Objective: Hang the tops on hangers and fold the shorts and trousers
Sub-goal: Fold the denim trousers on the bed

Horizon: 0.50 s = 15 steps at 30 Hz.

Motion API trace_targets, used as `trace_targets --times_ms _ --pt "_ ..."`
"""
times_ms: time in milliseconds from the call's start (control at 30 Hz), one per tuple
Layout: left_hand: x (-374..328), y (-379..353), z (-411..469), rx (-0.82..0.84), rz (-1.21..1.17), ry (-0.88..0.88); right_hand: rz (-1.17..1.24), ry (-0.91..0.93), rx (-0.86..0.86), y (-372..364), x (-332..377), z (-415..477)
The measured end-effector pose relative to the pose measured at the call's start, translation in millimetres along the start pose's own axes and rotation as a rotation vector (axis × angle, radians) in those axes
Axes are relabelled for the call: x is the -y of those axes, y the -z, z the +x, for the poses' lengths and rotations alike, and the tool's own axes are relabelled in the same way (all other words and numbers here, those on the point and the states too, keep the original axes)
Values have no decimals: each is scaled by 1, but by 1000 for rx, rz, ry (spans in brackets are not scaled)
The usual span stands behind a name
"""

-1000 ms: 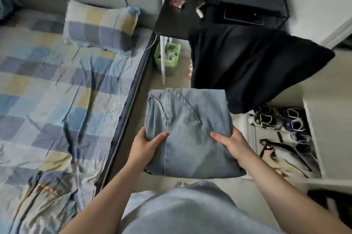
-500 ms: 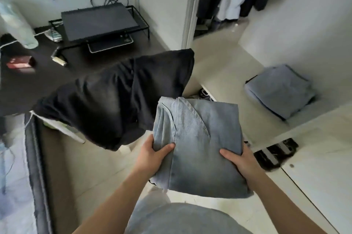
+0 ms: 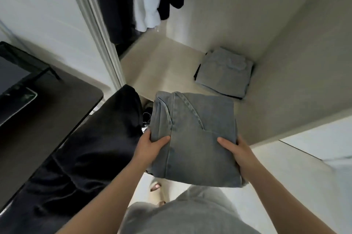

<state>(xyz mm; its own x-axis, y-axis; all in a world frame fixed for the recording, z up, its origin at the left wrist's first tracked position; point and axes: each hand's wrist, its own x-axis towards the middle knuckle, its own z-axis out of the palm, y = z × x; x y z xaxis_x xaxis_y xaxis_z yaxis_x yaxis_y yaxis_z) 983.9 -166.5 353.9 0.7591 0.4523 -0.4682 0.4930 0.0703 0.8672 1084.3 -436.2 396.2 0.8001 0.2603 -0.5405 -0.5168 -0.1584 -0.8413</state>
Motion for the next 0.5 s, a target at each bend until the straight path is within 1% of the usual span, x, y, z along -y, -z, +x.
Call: trace_targets --times_ms 167,300,500 --pt "-17 -2 50 39 -28 69 74 -32 -83 -16 2 23" --pt "-36 -8 92 46 32 100 135 -55 -128 -22 9 54" --pt "-69 -10 166 -34 203 104 196 -44 -105 -41 36 129"
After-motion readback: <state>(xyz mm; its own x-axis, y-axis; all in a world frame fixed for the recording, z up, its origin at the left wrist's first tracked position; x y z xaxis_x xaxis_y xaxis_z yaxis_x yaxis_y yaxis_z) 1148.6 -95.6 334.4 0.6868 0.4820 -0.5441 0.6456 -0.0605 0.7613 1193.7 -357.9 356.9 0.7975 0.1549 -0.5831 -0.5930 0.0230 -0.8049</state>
